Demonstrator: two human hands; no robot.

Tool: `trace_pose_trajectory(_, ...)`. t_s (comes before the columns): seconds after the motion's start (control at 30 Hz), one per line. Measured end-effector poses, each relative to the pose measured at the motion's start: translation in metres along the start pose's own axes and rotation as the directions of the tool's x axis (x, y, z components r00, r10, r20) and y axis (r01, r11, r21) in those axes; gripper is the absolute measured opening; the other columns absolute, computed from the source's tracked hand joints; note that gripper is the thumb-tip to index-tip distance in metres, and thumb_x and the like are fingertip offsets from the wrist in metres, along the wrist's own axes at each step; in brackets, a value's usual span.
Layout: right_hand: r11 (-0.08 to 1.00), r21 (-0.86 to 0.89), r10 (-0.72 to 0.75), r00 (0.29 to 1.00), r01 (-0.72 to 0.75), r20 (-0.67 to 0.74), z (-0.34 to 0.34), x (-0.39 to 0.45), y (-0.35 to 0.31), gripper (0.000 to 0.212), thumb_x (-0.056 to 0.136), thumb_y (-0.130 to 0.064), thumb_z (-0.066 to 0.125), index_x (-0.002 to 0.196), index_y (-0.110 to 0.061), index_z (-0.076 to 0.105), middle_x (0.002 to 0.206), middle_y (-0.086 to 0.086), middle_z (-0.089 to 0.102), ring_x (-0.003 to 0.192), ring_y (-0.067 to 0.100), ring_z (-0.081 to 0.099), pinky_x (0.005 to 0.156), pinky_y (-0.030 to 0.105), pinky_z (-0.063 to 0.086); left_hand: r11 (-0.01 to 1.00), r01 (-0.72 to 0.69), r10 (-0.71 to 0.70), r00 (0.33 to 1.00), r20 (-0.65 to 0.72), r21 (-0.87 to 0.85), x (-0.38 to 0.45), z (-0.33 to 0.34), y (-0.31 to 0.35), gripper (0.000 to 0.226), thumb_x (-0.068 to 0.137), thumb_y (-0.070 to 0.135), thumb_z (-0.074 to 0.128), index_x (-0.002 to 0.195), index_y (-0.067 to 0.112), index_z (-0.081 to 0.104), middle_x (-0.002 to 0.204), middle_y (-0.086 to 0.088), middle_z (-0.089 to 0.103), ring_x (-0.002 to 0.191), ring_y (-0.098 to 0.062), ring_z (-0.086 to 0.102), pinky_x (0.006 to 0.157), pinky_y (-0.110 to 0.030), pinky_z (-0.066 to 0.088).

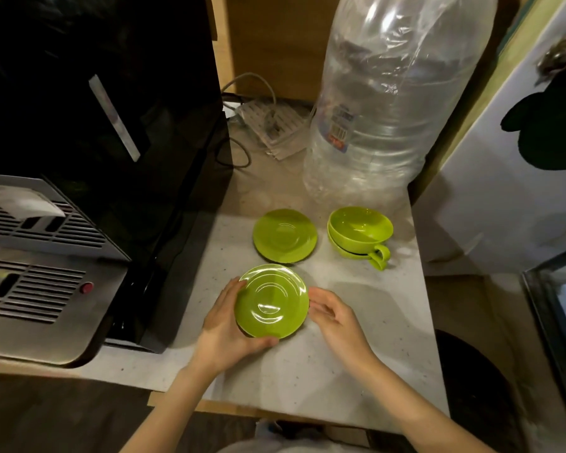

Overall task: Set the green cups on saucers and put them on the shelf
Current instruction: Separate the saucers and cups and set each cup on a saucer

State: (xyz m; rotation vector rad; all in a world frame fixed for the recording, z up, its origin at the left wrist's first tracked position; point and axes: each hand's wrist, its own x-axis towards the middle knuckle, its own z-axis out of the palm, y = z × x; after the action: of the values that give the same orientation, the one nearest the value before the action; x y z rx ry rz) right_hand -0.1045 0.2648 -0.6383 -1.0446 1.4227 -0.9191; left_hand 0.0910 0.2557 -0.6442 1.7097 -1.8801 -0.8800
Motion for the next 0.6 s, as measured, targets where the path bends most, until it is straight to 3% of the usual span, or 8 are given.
trace_pose_trajectory(0.23,1.000,-0.009,0.000,1.000,0.000,-0.002,-0.0028,-0.0011,0.0036,0.029,0.089,-0.001,0.049,0.109,-0.021,0.055,0.105,-0.008,0.061,0.097,-0.003,0.056,0.077,0.000,0.045,0.999,0.005,-0.007,0.999,0.048,0.032,0.0025,0.0043,-0.0029,0.133,0.032,0.082,0.060,0.141,0.014,0.025,0.149,-0.006,0.033,0.138,-0.021,0.030,0.109,-0.027,0.023)
trace_pose_trajectory(0.43,0.999,-0.037,0.005,1.000,-0.005,-0.014,-0.0025,0.0022,0.0029,0.028,0.090,-0.004,0.048,0.115,-0.017,0.056,0.107,-0.007,0.061,0.102,0.004,0.056,0.078,0.004,0.045,1.000,-0.001,-0.001,0.997,0.072,0.021,0.0064,0.0049,-0.0007,0.124,0.041,0.063,0.073,0.143,0.018,0.017,0.151,-0.003,0.028,0.140,-0.018,0.025,0.109,-0.025,0.020)
trace_pose_trajectory(0.53,0.999,-0.043,0.025,0.999,-0.026,-0.036,-0.0043,0.0048,0.0019,0.027,0.090,-0.004,0.049,0.113,-0.015,0.057,0.107,-0.003,0.062,0.106,0.011,0.056,0.081,0.011,0.043,1.000,0.008,-0.010,0.996,0.091,0.027,0.0062,0.0060,-0.0013,0.132,0.038,0.073,0.069,0.144,0.019,0.012,0.154,-0.003,0.022,0.142,-0.017,0.019,0.109,-0.023,0.016)
trace_pose_trajectory(0.6,0.997,-0.073,0.024,0.999,-0.028,-0.047,-0.0068,0.0055,0.0007,0.026,0.089,-0.006,0.049,0.112,-0.012,0.059,0.105,-0.003,0.063,0.104,0.011,0.058,0.079,0.009,0.043,1.000,-0.004,0.002,0.996,0.084,0.024,0.0056,0.0061,0.0002,0.134,0.036,0.082,0.059,0.144,0.019,0.012,0.155,-0.003,0.018,0.143,-0.017,0.015,0.110,-0.025,0.015)
